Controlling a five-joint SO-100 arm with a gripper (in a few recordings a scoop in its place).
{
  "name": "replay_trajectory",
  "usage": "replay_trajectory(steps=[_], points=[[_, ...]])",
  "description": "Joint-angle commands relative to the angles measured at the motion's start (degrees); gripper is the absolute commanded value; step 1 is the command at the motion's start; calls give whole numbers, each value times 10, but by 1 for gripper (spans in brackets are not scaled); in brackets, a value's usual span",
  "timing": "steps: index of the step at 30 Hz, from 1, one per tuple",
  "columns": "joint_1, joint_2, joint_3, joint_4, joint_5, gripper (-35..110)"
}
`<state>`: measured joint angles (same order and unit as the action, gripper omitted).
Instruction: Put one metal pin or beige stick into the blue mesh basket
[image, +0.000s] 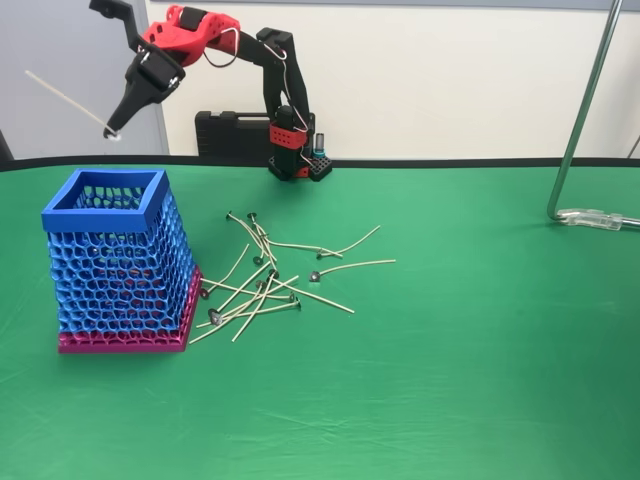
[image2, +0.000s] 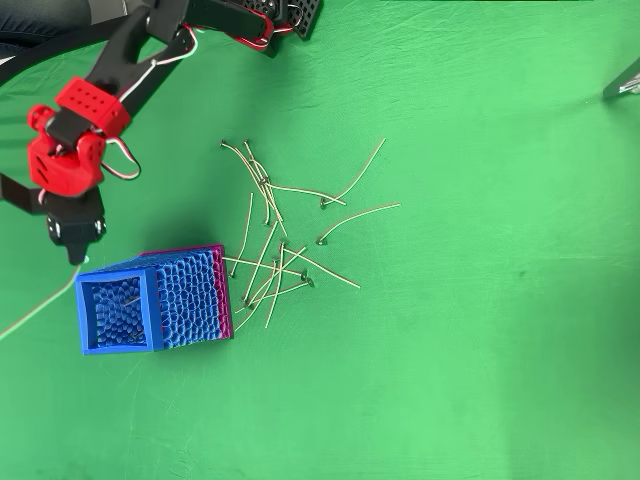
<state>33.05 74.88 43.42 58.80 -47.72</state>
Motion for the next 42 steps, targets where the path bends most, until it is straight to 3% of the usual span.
replay_trajectory(steps=[1,21,38,42], points=[[-11,-16,-68,-12,12,1],[-43,-208,-331,-13,10,1],[-46,-243,-327,-53,28,1],[-40,-241,-330,-70,29,9]])
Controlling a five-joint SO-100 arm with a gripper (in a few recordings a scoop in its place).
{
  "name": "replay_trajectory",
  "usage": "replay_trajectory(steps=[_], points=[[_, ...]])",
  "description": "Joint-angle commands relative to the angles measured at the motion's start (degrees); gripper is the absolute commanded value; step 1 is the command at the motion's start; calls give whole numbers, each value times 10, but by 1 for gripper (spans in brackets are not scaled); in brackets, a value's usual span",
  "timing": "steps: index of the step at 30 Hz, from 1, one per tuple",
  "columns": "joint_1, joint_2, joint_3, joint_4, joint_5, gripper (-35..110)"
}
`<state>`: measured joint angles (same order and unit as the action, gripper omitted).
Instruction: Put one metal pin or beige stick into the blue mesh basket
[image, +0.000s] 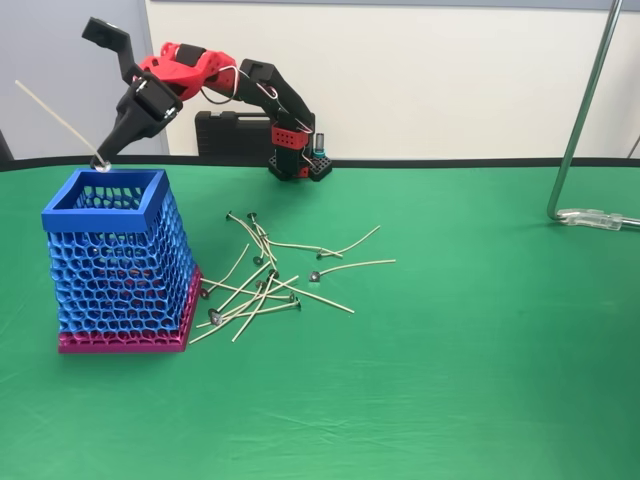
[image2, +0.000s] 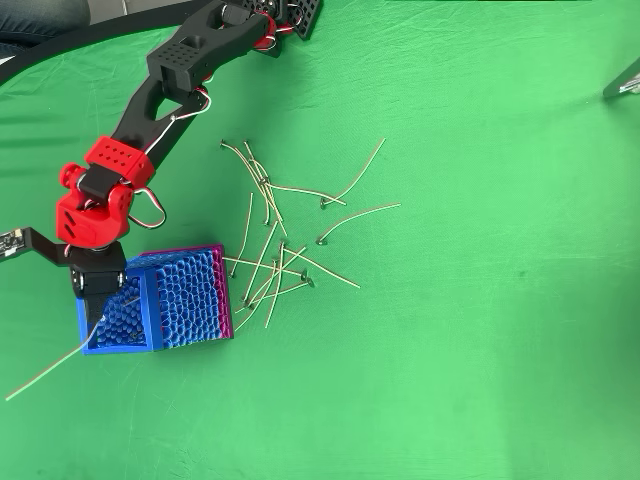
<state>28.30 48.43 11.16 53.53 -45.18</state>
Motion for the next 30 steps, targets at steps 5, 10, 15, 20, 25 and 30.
replay_trajectory(steps=[5,10,15,20,25,30], points=[[18,24,-11,-98,23,22],[23,22,-25,-106,21,24],[22,49,14,-118,25,20],[-1,163,168,-120,52,16],[-47,328,382,-119,69,1],[-90,487,579,-111,109,1]])
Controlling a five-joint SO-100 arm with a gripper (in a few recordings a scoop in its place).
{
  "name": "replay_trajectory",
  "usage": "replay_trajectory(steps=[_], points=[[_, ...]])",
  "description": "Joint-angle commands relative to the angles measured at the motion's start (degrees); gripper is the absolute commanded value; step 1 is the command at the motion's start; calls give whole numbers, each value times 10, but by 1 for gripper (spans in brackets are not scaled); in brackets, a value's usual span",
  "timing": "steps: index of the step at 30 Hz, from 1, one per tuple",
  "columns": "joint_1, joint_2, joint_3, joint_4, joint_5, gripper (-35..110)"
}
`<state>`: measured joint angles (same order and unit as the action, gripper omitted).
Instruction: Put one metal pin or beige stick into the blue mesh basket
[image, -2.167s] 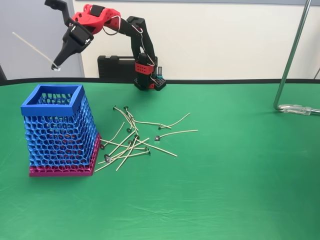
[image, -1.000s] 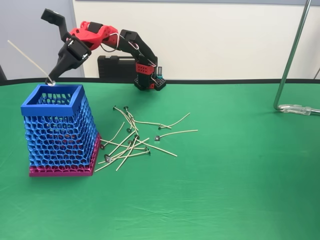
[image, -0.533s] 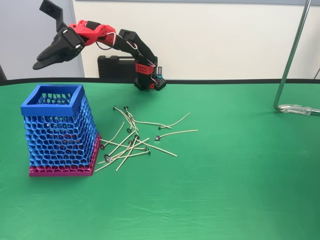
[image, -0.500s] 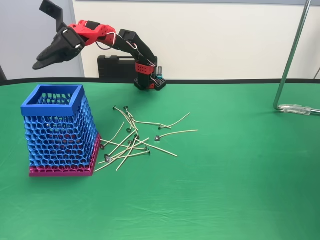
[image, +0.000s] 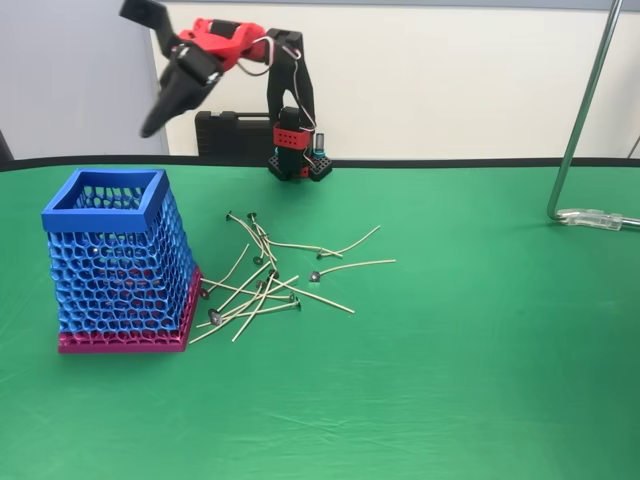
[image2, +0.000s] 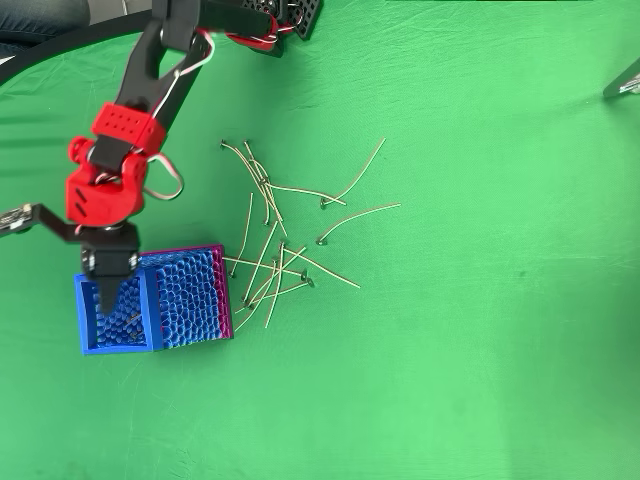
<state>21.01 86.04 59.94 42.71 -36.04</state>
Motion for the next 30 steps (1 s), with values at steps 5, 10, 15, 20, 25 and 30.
replay_trajectory(steps=[5,10,15,20,25,30], points=[[-46,275,320,-32,62,1],[-71,449,566,-93,87,1],[-104,577,721,-83,111,1],[-134,671,827,-70,148,1],[-163,764,925,-64,185,1],[-185,840,990,-35,213,1]])
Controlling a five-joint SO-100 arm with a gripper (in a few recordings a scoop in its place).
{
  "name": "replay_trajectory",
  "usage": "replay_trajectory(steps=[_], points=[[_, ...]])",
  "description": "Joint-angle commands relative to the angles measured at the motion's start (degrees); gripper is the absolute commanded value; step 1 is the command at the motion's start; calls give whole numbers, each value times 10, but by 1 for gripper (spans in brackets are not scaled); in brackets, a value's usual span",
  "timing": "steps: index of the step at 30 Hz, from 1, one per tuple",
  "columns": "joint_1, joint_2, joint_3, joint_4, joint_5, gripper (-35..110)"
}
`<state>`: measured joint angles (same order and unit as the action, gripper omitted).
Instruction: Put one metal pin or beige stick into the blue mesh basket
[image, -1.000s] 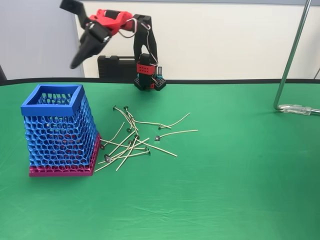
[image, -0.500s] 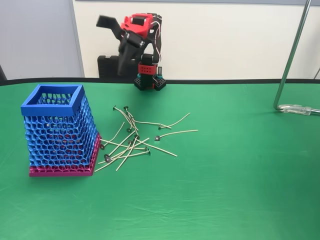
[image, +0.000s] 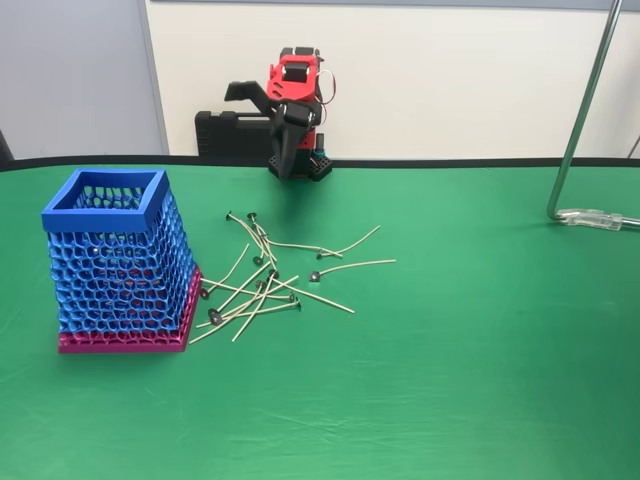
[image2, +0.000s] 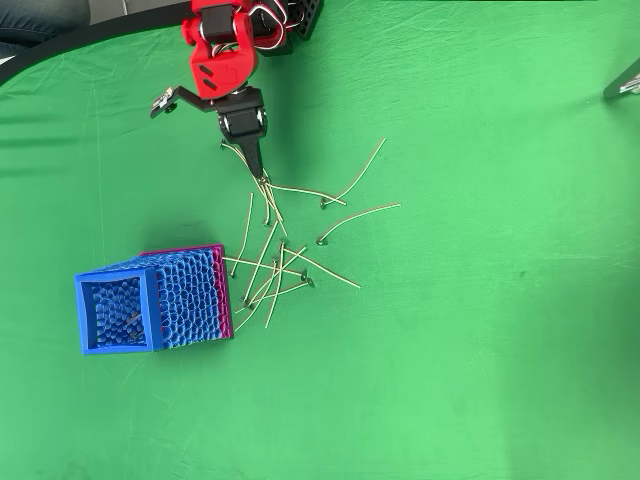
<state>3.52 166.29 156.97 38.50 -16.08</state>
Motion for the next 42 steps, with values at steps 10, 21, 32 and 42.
replay_trajectory(steps=[10,21,32,42], points=[[-37,121,142,-13,48,1],[-63,198,197,32,85,1],[-69,242,197,104,104,1],[-69,242,197,110,111,1]])
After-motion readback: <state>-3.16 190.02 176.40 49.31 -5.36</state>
